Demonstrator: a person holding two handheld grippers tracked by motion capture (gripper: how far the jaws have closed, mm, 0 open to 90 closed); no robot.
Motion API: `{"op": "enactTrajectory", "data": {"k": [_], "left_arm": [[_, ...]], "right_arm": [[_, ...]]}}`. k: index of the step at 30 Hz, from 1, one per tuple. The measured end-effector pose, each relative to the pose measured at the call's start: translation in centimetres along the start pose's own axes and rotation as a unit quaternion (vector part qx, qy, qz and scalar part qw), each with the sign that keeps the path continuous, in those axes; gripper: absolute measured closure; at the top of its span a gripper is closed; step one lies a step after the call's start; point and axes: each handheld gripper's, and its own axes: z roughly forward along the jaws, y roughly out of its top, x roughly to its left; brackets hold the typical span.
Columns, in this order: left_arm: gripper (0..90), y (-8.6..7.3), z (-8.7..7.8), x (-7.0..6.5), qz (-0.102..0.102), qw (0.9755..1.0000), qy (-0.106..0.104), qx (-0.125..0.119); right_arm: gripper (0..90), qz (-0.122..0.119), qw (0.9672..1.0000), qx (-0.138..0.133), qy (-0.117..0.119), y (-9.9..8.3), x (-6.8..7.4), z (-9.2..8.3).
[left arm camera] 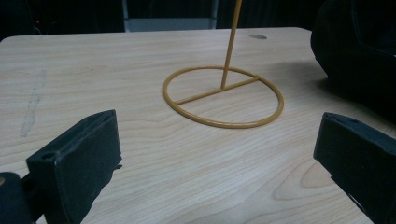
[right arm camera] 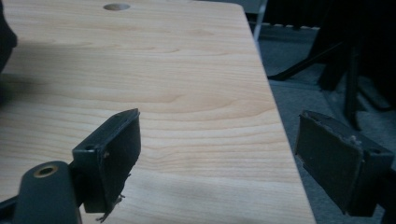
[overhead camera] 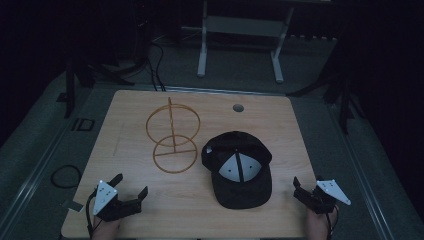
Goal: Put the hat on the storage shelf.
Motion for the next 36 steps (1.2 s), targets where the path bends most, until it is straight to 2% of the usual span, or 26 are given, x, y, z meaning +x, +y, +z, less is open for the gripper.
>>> {"op": "enactTrajectory", "data": {"k": [1, 6, 8, 11, 14, 15, 17, 18, 19, 20, 21, 22, 23, 26, 28, 29, 30, 31, 32, 34, 35, 36], "left_arm": [[1.1, 0.0, 0.0, 0.0, 0.002, 1.0000, 0.000, 0.000], [1.1, 0.0, 0.0, -0.1, 0.000, 1.0000, -0.002, -0.002], [1.1, 0.1, 0.0, -0.1, -0.005, 0.9999, -0.006, -0.007], [1.1, 0.2, 0.0, -0.2, -0.009, 0.9998, -0.012, -0.009], [1.7, 0.2, 0.1, -0.6, 0.005, 0.9999, -0.011, -0.001], [1.7, 0.2, 0.3, -0.9, 0.019, 0.9998, -0.007, 0.005], [1.7, 0.2, 0.3, -1.0, 0.023, 0.9997, -0.008, 0.005], [1.7, 0.2, 0.3, -1.0, 0.023, 0.9997, -0.011, 0.005], [1.7, 0.2, 0.3, -1.1, 0.022, 0.9997, -0.011, 0.005], [1.7, 0.2, 0.3, -1.1, 0.022, 0.9997, -0.012, 0.005], [1.7, 0.2, 0.2, -1.1, 0.021, 0.9997, -0.014, 0.004], [1.7, 0.2, 0.2, -1.1, 0.021, 0.9997, -0.014, 0.004], [1.7, 0.2, 0.2, -1.1, 0.021, 0.9997, -0.014, 0.004], [1.7, 0.2, 0.2, -1.1, 0.020, 0.9997, -0.015, 0.007], [1.7, 0.2, 0.2, -1.1, 0.022, 0.9996, -0.015, 0.011], [1.7, 0.2, 0.2, -1.1, 0.022, 0.9996, -0.015, 0.011], [1.7, 0.2, 0.2, -1.1, 0.021, 0.9996, -0.016, 0.011], [1.7, 0.2, 0.2, -1.1, 0.023, 0.9996, -0.015, 0.011], [1.7, 0.2, 0.2, -1.1, 0.025, 0.9995, -0.014, 0.012], [1.7, 0.2, 0.2, -1.2, 0.024, 0.9995, -0.016, 0.012], [1.7, 0.2, 0.2, -1.2, 0.024, 0.9995, -0.017, 0.012], [1.7, 0.2, 0.2, -1.2, 0.024, 0.9995, -0.017, 0.012]], "right_arm": [[14.5, 0.002, 1.0000, 0.003, 0.004, 0.0, 0.0, 0.0], [14.5, 0.001, 1.0000, 0.004, -0.005, 0.0, 0.1, 0.1], [14.1, -0.003, 1.0000, -0.002, 0.000, 0.0, 0.2, 0.0], [13.3, -0.014, 0.9998, 0.008, 0.008, 0.2, 0.4, 0.2], [12.9, -0.021, 0.9996, 0.011, 0.019, 1.0, 0.8, 0.0], [11.6, -0.018, 0.9991, 0.008, 0.039, 1.8, 1.1, -0.3], [11.6, -0.017, 0.9989, 0.003, 0.043, 2.3, 1.2, -0.6], [11.6, -0.015, 0.9985, -0.001, 0.053, 2.8, 1.4, -0.7], [11.5, -0.015, 0.9972, -0.001, 0.073, 3.9, 1.9, -1.0], [11.5, -0.015, 0.9972, -0.001, 0.073, 3.9, 1.9, -1.0], [11.5, -0.016, 0.9964, -0.002, 0.084, 4.4, 2.1, -1.1], [11.5, -0.017, 0.9950, -0.005, 0.098, 4.9, 2.3, -1.2], [11.6, -0.015, 0.9924, -0.015, 0.121, 5.7, 2.8, -1.4], [11.5, -0.013, 0.9908, -0.021, 0.133, 6.6, 3.2, -1.6], [11.0, -0.021, 0.9899, -0.029, 0.137, 7.4, 3.9, -1.8], [11.0, -0.021, 0.9858, -0.036, 0.163, 8.2, 4.4, -2.0], [11.0, -0.021, 0.9858, -0.036, 0.163, 8.2, 4.4, -2.0], [11.0, -0.032, 0.9836, -0.041, 0.173, 8.9, 5.3, -2.3], [11.0, -0.032, 0.9836, -0.041, 0.173, 8.9, 5.3, -2.3], [14.7, -0.044, 0.9823, -0.031, 0.179, 9.7, 6.2, -2.1], [15.7, -0.053, 0.9802, -0.026, 0.189, 10.2, 7.0, -1.7], [15.7, -0.053, 0.9802, -0.026, 0.189, 10.2, 7.0, -1.7]]}}
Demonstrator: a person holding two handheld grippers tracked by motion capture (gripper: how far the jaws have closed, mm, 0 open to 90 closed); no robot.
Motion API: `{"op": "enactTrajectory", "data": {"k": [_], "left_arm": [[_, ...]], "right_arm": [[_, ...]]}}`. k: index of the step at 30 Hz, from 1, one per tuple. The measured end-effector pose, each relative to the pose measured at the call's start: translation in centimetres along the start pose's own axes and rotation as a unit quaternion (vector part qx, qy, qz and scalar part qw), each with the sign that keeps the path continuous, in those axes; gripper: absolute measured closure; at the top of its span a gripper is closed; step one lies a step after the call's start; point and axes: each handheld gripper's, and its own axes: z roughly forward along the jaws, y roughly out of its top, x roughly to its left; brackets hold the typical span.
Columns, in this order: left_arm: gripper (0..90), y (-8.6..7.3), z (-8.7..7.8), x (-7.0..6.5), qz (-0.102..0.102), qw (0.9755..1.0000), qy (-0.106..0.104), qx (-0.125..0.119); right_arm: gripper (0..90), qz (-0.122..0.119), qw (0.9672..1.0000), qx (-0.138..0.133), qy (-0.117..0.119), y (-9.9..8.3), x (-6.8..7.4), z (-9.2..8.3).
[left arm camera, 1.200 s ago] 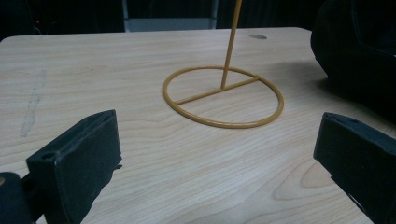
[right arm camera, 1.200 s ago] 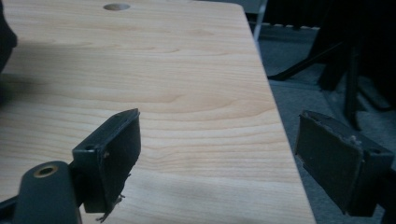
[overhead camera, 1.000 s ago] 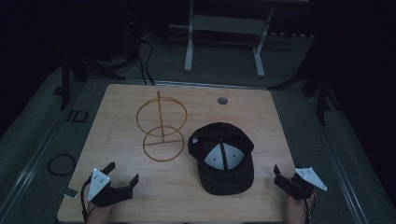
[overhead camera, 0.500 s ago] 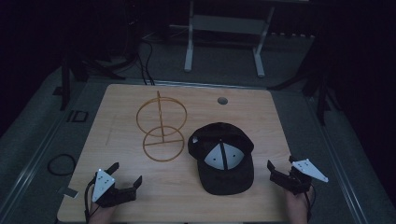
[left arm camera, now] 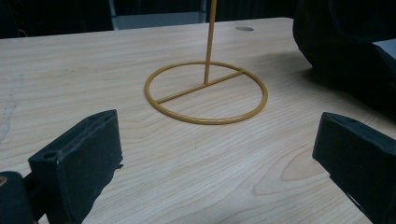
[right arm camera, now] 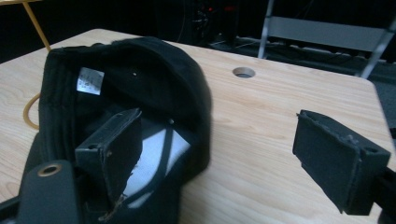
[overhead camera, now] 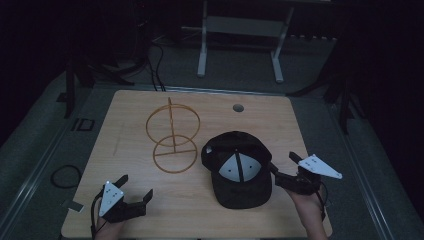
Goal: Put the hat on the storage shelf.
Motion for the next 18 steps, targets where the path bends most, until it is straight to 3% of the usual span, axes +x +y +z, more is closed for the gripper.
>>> {"op": "enactTrajectory", "data": {"k": [2, 11, 13, 18], "left_arm": [[1.7, 0.0, -0.1, 0.0, 0.002, 1.0000, 0.000, 0.001], [1.7, 0.0, -0.1, 0.1, 0.002, 1.0000, 0.000, 0.000], [1.7, 0.1, -0.2, -0.1, 0.017, 0.9999, 0.003, 0.001], [1.7, 0.1, -0.3, -0.3, 0.019, 0.9998, 0.001, 0.000]], "right_arm": [[17.4, -0.002, 0.9999, 0.008, 0.008, 0.5, 0.4, 0.9], [24.1, -0.003, 0.9993, 0.037, -0.001, 1.0, 1.1, 5.4], [29.6, -0.007, 0.9986, 0.051, -0.010, 0.9, 1.1, 6.7], [39.9, -0.011, 0.9977, 0.065, -0.018, 0.9, 1.1, 7.7]]}}
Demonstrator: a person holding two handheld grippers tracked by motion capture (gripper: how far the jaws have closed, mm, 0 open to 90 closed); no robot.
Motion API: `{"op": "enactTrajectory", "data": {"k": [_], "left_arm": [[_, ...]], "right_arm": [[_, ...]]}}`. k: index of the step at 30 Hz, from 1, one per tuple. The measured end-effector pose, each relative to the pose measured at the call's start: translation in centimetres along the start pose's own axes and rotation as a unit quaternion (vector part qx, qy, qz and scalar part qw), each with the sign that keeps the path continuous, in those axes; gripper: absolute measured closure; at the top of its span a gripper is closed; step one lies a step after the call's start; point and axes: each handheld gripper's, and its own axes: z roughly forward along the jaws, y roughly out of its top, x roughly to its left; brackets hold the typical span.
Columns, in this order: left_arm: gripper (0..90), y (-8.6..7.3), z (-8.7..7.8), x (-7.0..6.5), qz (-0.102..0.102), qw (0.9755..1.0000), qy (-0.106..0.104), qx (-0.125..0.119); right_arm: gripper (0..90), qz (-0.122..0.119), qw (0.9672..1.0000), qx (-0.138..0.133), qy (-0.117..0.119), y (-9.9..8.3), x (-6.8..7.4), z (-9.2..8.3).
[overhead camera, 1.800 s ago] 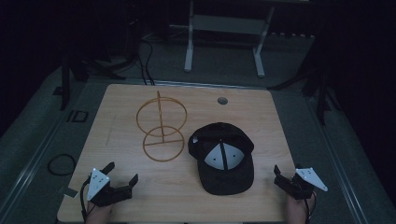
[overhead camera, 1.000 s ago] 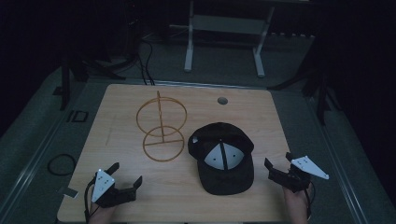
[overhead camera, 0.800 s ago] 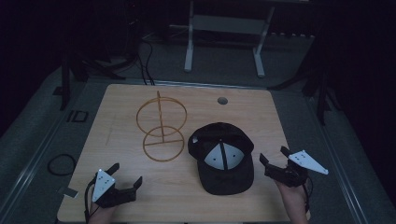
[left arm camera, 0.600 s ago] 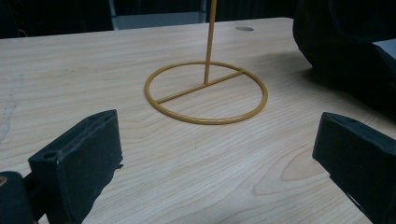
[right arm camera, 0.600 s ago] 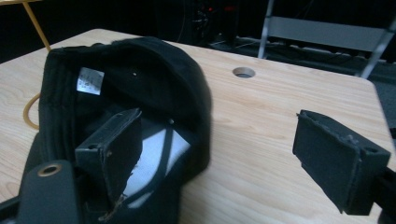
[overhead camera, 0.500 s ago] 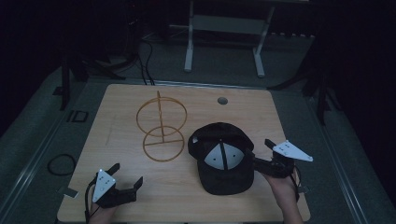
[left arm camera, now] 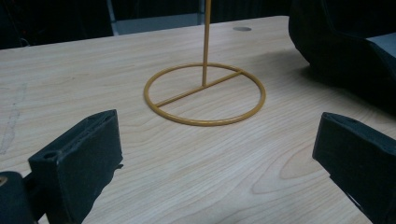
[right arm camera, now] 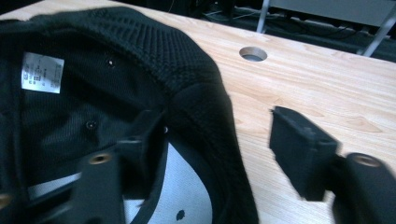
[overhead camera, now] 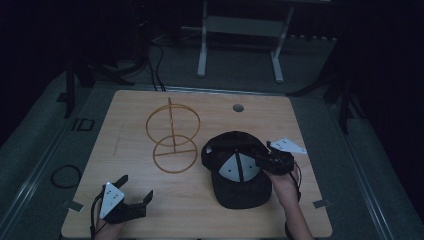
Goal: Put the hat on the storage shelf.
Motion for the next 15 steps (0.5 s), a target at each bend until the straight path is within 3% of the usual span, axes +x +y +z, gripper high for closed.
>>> {"op": "enactTrajectory", "data": {"k": [2, 3, 4, 5, 6, 7, 8, 10, 12, 15], "left_arm": [[1.7, -0.04, 0.07, -0.02, -0.003, 1.0000, -0.001, 0.001], [1.7, -0.06, 0.09, -0.01, -0.004, 1.0000, -0.003, 0.002], [1.7, -0.07, 0.11, 0.00, -0.005, 1.0000, -0.003, 0.003], [1.7, -0.08, 0.13, 0.01, -0.005, 1.0000, -0.004, 0.004], [1.7, -0.09, 0.14, 0.01, -0.004, 1.0000, -0.005, 0.005], [1.7, -0.10, 0.17, -0.01, -0.004, 1.0000, -0.005, 0.006], [1.7, -0.12, 0.18, -0.02, -0.005, 1.0000, -0.005, 0.005], [1.7, -0.13, 0.21, -0.04, -0.006, 0.9999, -0.007, 0.006], [1.7, -0.16, 0.23, -0.04, -0.008, 0.9999, -0.007, 0.006], [1.7, -0.18, 0.26, -0.04, -0.009, 0.9999, -0.010, 0.006]], "right_arm": [[41.7, -0.006, 0.9999, 0.008, -0.008, -0.04, 0.10, 0.36], [49.3, -0.006, 0.9999, 0.012, -0.008, -0.06, 0.04, 0.58], [49.3, -0.006, 0.9999, 0.012, -0.008, -0.06, 0.04, 0.58], [57.6, -0.013, 0.9996, 0.019, -0.016, -0.07, 0.07, 0.82], [57.6, -0.013, 0.9996, 0.019, -0.016, -0.07, 0.07, 0.82], [71.5, -0.023, 0.9989, 0.028, -0.030, -0.06, 0.19, 1.05], [71.5, -0.023, 0.9989, 0.028, -0.030, -0.06, 0.19, 1.05], [83.6, -0.022, 0.9985, 0.029, -0.041, -0.01, 0.25, 1.04], [87.9, -0.014, 0.9991, 0.022, -0.034, 0.09, 0.15, 0.94], [88.7, -0.022, 0.9990, 0.020, -0.032, 0.36, 0.35, 0.78]]}}
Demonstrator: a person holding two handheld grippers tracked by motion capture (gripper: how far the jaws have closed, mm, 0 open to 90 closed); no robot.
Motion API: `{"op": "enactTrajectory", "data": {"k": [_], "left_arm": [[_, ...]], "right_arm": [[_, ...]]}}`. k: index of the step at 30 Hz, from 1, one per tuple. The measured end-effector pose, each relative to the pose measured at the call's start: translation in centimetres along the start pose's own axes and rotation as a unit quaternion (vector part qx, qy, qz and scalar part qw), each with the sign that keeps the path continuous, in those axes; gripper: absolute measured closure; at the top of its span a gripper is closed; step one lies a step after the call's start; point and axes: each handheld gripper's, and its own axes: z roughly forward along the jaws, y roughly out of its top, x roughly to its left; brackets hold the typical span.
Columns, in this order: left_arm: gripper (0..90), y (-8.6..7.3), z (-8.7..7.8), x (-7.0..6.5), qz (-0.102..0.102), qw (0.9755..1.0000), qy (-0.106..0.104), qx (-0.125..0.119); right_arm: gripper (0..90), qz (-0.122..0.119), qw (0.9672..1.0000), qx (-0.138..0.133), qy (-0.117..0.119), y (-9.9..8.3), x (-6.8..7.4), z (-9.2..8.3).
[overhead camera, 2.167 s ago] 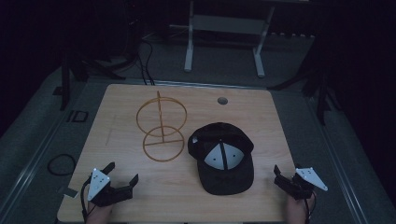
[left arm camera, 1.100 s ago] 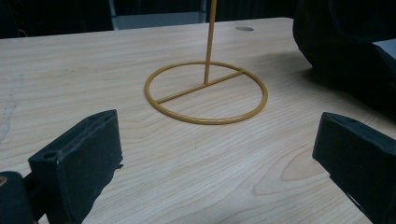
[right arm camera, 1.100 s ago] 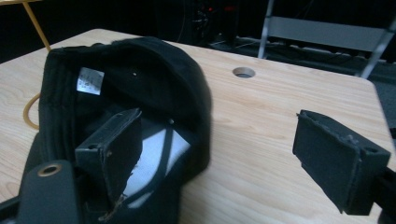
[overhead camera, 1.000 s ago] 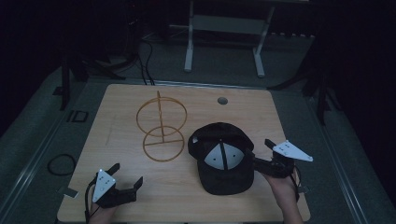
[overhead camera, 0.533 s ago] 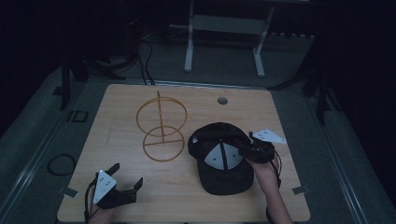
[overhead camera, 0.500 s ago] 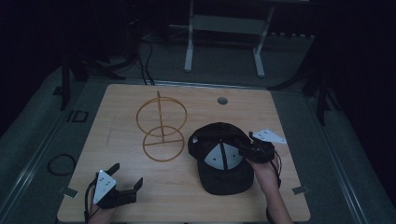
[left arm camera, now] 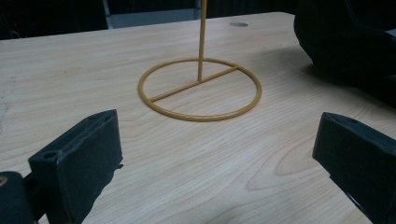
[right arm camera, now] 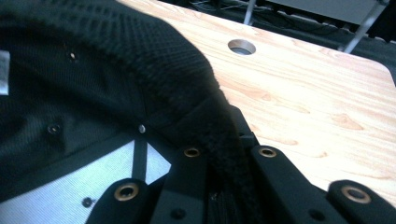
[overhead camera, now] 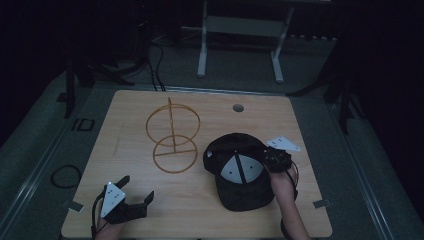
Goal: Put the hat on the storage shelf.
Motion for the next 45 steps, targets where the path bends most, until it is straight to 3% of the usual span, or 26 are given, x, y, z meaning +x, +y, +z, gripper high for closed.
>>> {"op": "enactTrajectory", "data": {"k": [10, 15, 17, 20, 23, 27, 28, 29, 32, 36, 37, 38, 40, 43, 45], "left_arm": [[1.7, 0.2, -0.1, -0.4, 0.004, 1.0000, -0.003, -0.008], [4.0, 0.8, -0.2, -1.4, 0.004, 0.9996, -0.022, -0.017], [3.7, 1.3, -0.2, -2.0, 0.008, 0.9994, -0.032, -0.010], [3.7, 2.1, 0.0, -3.0, -0.011, 0.9984, -0.056, 0.007], [3.8, 2.9, 0.3, -4.0, 0.002, 0.9975, -0.066, 0.025], [4.1, 3.7, 0.6, -5.3, 0.019, 0.9946, -0.097, 0.031], [4.0, 3.7, 0.6, -5.3, 0.019, 0.9946, -0.097, 0.031], [4.1, 4.3, 0.9, -6.0, 0.011, 0.9929, -0.115, 0.026], [4.1, 5.3, 1.3, -6.9, 0.022, 0.9911, -0.130, 0.022], [4.2, 7.0, 1.9, -8.3, 0.038, 0.9867, -0.157, 0.019], [4.7, 7.0, 1.9, -8.3, 0.038, 0.9867, -0.157, 0.019], [4.7, 7.9, 2.3, -8.9, 0.050, 0.9843, -0.169, 0.015], [4.9, 8.7, 2.8, -9.5, 0.059, 0.9818, -0.180, 0.014], [4.9, 9.9, 3.5, -10.3, 0.065, 0.9803, -0.186, 0.009], [4.9, 10.7, 4.1, -10.7, 0.064, 0.9810, -0.183, 0.009]], "right_arm": [[89.1, -0.006, 0.9979, -0.056, 0.033, 2.7, 0.7, -3.1], [89.0, -0.012, 0.9951, -0.086, 0.047, 4.3, 0.9, -5.2], [89.1, -0.015, 0.9940, -0.097, 0.047, 4.9, 1.0, -6.0], [89.1, -0.022, 0.9925, -0.112, 0.044, 5.6, 1.0, -7.0], [89.1, -0.030, 0.9910, -0.126, 0.031, 6.2, 1.1, -7.9], [89.1, -0.031, 0.9887, -0.145, 0.025, 6.9, 1.0, -9.0], [89.0, -0.032, 0.9883, -0.146, 0.027, 7.1, 1.0, -9.2], [89.1, -0.033, 0.9875, -0.152, 0.027, 7.4, 1.1, -9.5], [89.0, -0.040, 0.9856, -0.162, 0.029, 8.0, 1.4, -10.2], [89.0, -0.050, 0.9835, -0.171, 0.030, 8.5, 1.9, -10.9], [89.0, -0.050, 0.9835, -0.171, 0.030, 8.5, 1.9, -10.9], [89.0, -0.052, 0.9833, -0.172, 0.030, 8.6, 2.0, -11.0], [89.0, -0.055, 0.9819, -0.177, 0.037, 8.8, 2.3, -11.4], [89.0, -0.062, 0.9811, -0.179, 0.039, 8.9, 2.7, -11.6], [89.0, -0.064, 0.9807, -0.180, 0.041, 9.0, 2.9, -11.7]]}}
